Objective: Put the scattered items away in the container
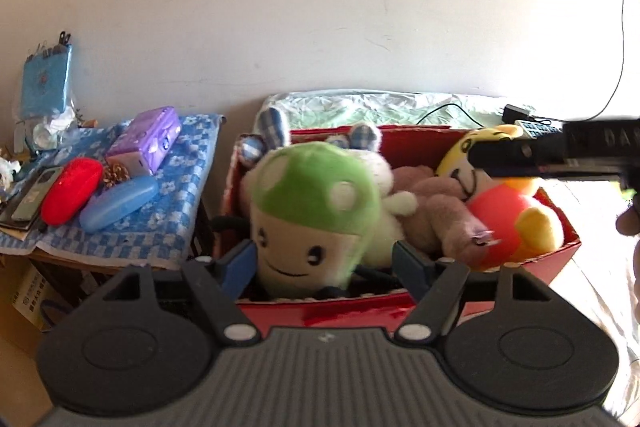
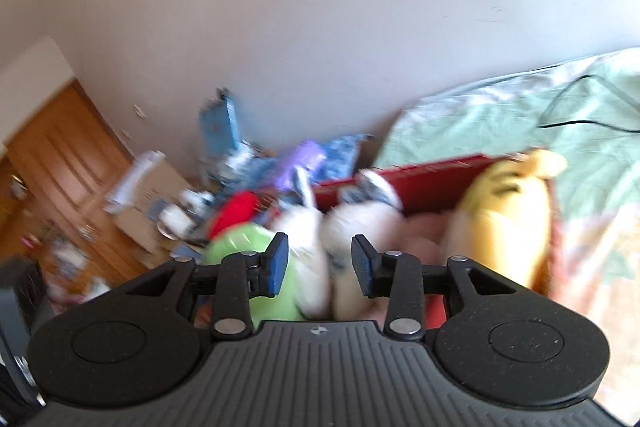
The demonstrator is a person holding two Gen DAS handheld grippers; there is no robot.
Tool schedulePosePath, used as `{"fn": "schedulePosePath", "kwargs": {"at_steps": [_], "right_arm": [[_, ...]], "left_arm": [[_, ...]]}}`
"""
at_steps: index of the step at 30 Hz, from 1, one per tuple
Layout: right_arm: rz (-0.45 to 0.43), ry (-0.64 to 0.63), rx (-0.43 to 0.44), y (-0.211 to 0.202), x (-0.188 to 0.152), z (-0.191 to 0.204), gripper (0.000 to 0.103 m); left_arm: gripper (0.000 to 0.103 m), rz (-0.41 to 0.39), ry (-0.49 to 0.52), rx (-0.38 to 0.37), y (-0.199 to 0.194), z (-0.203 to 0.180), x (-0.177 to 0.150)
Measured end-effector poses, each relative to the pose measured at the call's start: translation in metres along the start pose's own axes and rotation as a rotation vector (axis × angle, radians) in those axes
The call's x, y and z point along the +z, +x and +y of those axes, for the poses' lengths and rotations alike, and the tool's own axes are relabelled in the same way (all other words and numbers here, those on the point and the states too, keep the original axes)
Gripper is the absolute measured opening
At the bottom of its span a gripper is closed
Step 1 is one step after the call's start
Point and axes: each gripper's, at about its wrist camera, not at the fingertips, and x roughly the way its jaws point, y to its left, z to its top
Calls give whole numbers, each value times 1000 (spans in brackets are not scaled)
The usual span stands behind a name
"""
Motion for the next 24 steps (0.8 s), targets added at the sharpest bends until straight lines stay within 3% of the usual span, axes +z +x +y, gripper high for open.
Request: {"fn": "schedulePosePath", "kwargs": {"at_steps": [4, 10, 12, 14, 20, 24], "right_arm": [[0, -2, -75, -28, -6, 5, 50], [28, -9, -153, -51, -13, 9, 64], [33, -13, -183, -59, -15, 8, 76], [36, -8, -237, -68, -16, 5, 81], [113, 30, -313, -79, -25, -6, 84], [155, 32, -327, -79, -38, -6, 87]], "left_arm": [[85, 10, -13, 31, -9, -15, -2], [87, 58, -55, 131, -18, -34, 1], [89, 81, -87, 154, -19, -39, 2], [95, 111, -123, 180, -19, -43, 2], [100, 146, -178, 259, -24, -61, 1], [101, 176, -193, 269, -24, -72, -2]]}}
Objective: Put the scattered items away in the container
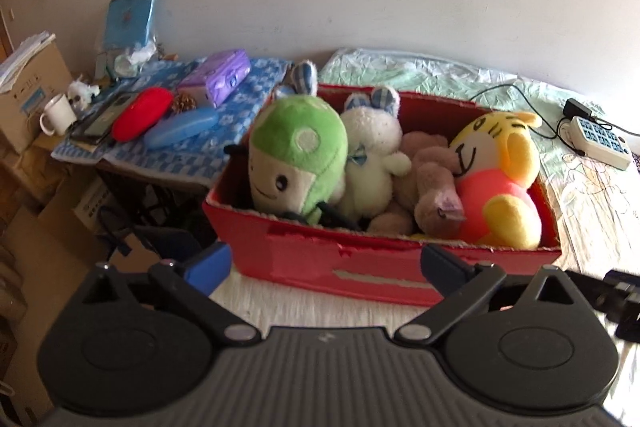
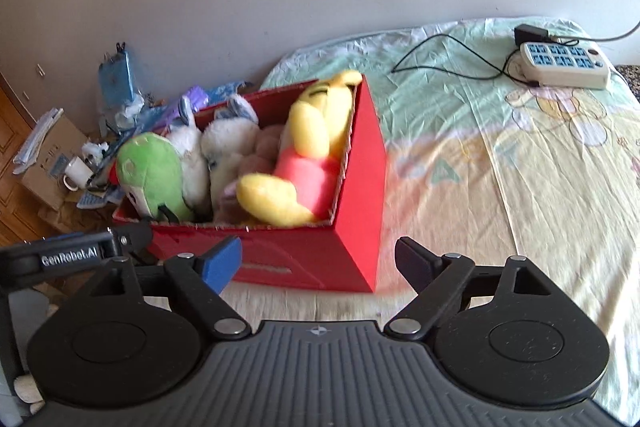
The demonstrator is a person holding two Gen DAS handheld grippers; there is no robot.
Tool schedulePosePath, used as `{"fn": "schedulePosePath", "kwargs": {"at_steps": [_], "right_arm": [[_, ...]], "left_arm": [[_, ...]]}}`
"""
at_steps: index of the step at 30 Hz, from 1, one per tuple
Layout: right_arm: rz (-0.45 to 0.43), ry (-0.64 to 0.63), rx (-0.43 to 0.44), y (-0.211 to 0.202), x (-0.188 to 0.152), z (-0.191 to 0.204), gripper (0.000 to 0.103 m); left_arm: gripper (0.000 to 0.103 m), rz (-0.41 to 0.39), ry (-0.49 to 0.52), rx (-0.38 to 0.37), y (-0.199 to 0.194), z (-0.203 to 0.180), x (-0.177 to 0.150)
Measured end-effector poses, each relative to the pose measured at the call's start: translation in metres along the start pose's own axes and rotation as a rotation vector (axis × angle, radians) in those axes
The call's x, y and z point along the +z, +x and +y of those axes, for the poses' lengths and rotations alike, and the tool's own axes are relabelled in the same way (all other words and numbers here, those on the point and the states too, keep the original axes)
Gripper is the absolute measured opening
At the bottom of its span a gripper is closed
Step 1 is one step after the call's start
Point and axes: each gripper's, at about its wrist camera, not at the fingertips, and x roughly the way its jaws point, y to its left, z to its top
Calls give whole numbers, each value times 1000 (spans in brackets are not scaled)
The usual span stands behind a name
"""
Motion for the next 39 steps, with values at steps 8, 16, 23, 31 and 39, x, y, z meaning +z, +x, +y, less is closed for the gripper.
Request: {"fn": "schedulePosePath", "kwargs": {"at_steps": [8, 16, 23, 31, 39], "right_arm": [[54, -11, -60, -3, -3, 8, 88], [-9, 20, -173, -18, 0, 29, 89], [-57, 122, -273, -16, -9, 63, 89], [-56, 168, -346, -11, -19, 97, 89], [-37, 181, -394, -18, 8, 108, 90]], "left_arm": [[101, 69, 18, -5, 6, -4, 2], [102, 64, 85, -32, 17, 3, 15], [102, 77, 173, -72, 28, 29, 19], [102, 83, 227, -89, 30, 50, 25], [102, 41, 237, -119, 19, 48, 46]]}}
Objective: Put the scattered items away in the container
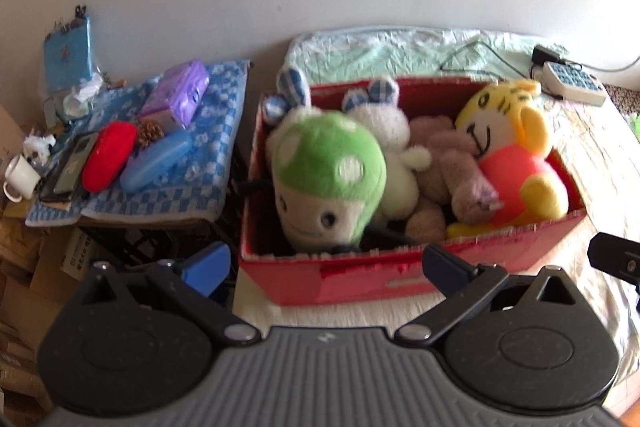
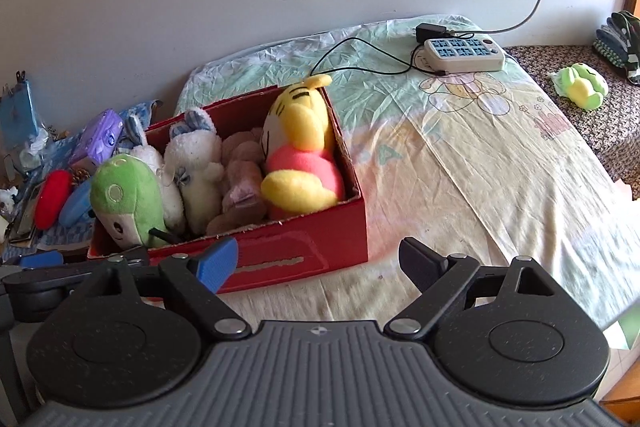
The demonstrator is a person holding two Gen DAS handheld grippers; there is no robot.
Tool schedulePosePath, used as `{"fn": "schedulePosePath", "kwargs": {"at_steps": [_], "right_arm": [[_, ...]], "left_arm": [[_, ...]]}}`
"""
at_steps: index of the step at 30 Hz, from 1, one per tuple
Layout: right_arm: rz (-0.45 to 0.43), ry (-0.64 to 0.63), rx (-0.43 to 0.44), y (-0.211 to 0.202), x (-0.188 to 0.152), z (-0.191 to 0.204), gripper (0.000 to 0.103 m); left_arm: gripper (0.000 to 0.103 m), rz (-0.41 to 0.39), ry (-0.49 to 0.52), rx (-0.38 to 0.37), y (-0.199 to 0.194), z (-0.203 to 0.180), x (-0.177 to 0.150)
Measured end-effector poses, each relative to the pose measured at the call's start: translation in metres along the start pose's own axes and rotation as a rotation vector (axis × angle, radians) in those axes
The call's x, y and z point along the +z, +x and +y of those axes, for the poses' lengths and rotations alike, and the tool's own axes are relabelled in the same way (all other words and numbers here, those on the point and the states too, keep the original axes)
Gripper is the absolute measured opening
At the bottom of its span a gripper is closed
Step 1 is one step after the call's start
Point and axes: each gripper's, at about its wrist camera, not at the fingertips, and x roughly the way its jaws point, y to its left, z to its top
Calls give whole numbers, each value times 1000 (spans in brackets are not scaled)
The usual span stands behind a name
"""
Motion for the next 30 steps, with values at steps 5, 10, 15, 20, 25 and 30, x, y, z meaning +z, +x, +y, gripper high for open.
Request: {"fn": "schedulePosePath", "kwargs": {"at_steps": [5, 10, 15, 20, 25, 30], "right_arm": [[-32, 16, -32, -2, 15, 4, 93], [-50, 10, -10, 3, 20, 7, 93], [-26, -28, 12, 15, 26, 3, 93], [-28, -92, 52, 19, 47, -10, 93], [-11, -150, 107, 21, 65, -24, 93], [23, -232, 166, 29, 68, -29, 93]], "left_arm": [[102, -17, -10, 22, -4, 0, 15], [102, -2, -44, 35, 0, -2, 19], [102, 16, -83, 40, 3, -7, 24], [102, 3, -135, 116, -1, -18, 30], [102, 18, -196, 157, -9, -31, 32], [102, 25, -238, 222, -17, -46, 22]]}}
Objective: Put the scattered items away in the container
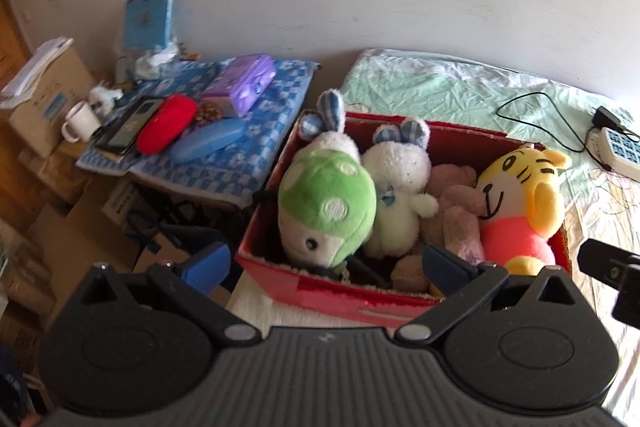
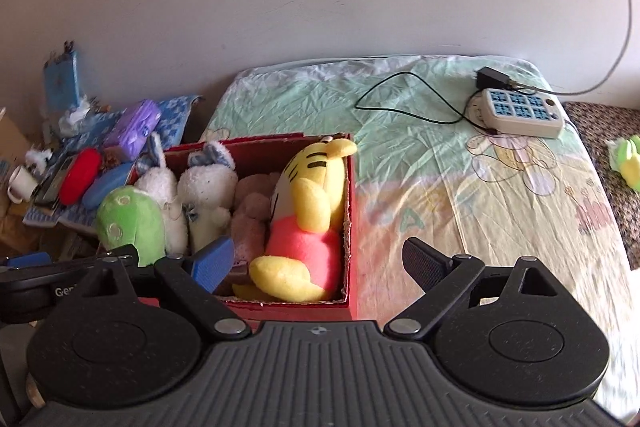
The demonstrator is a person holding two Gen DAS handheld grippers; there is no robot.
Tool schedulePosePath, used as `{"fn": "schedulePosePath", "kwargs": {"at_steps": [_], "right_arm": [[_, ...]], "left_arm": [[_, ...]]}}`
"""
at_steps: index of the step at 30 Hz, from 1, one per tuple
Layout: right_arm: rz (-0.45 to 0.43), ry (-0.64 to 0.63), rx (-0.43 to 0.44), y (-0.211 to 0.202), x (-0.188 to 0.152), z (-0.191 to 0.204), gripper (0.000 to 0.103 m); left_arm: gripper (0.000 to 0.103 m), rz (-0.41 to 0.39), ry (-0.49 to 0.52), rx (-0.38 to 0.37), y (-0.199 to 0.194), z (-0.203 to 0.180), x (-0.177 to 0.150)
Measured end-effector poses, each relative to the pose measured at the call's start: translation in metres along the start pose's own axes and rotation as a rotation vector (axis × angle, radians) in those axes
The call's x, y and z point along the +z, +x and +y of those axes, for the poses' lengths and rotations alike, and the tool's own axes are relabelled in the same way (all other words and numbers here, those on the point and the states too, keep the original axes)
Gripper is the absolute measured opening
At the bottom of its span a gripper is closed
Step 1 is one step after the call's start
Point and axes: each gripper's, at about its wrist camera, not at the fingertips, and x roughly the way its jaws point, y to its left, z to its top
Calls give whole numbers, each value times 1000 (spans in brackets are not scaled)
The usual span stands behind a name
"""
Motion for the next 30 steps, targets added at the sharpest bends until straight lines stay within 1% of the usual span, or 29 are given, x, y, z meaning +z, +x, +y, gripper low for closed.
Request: {"fn": "schedulePosePath", "kwargs": {"at_steps": [2, 4, 6, 8, 11, 14, 17, 20, 23, 27, 30], "right_arm": [[21, -17, 16, 4, -2, -3, 93], [52, -14, 49, 8, -3, -5, 93], [66, -22, 78, 10, -3, -6, 93], [66, -25, 85, 11, -5, -6, 93], [82, 10, 89, 14, -8, -13, 93], [102, 36, 86, 15, -10, -14, 93], [85, 37, 54, 11, -11, -11, 93], [75, 81, 33, 9, -12, -16, 93], [52, 157, -5, 6, -15, -27, 93], [35, 217, -74, 2, -22, -39, 93], [28, 264, -115, 0, -29, -47, 93]], "left_arm": [[102, 17, -2, 24, -1, -3, -5], [102, 35, -3, 37, 0, -5, -8], [102, 42, -7, 48, 1, -6, -9], [102, 43, -2, 51, 2, -6, -11], [102, 47, 15, 38, 5, -8, -13], [102, 49, 28, 9, 9, -9, -10], [102, 49, 51, -11, 11, -11, -6], [102, 48, 84, -42, 14, -13, -4], [102, 57, 134, -106, 18, -20, -4], [102, 58, 199, -192, 22, -36, -6], [102, 56, 244, -233, 25, -49, -10]]}}
